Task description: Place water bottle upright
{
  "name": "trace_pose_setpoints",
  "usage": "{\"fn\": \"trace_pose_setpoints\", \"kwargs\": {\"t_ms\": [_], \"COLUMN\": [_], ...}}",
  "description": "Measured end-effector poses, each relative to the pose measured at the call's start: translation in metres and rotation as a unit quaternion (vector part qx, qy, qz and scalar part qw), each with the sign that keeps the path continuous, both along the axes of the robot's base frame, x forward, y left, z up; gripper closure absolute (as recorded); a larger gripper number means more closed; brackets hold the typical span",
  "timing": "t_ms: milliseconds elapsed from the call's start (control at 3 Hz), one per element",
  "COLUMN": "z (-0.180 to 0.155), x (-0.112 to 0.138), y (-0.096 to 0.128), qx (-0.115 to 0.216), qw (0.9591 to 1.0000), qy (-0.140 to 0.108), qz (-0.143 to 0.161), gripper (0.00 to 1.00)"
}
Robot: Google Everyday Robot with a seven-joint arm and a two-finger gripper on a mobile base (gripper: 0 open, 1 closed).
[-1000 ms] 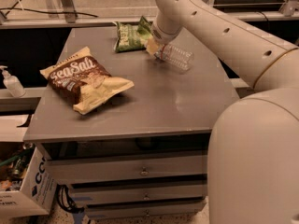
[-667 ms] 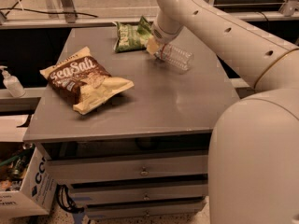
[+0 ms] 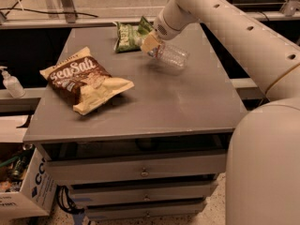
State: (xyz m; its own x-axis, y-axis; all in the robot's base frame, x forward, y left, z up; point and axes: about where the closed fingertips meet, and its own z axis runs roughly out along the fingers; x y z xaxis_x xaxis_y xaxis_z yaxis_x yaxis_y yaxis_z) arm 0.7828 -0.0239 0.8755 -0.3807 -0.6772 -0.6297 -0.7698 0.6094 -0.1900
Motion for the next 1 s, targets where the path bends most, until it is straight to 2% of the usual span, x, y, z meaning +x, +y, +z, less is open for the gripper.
{"fn": "trace_pose_setpoints", "kwargs": {"t_ms": [333, 667, 1000], "z": [0.013, 0.033, 0.06], "x": [-0.014, -0.025, -0.036], "y": [0.014, 0.024, 0.033], "qx": [0.06, 0.131, 0.216], "qw": [0.9957, 0.9832, 0.9635], "qy": [-0.001, -0.01, -0.021], "qz": [0.071, 0.126, 0.157], "gripper": [1.0, 1.0, 1.0]}}
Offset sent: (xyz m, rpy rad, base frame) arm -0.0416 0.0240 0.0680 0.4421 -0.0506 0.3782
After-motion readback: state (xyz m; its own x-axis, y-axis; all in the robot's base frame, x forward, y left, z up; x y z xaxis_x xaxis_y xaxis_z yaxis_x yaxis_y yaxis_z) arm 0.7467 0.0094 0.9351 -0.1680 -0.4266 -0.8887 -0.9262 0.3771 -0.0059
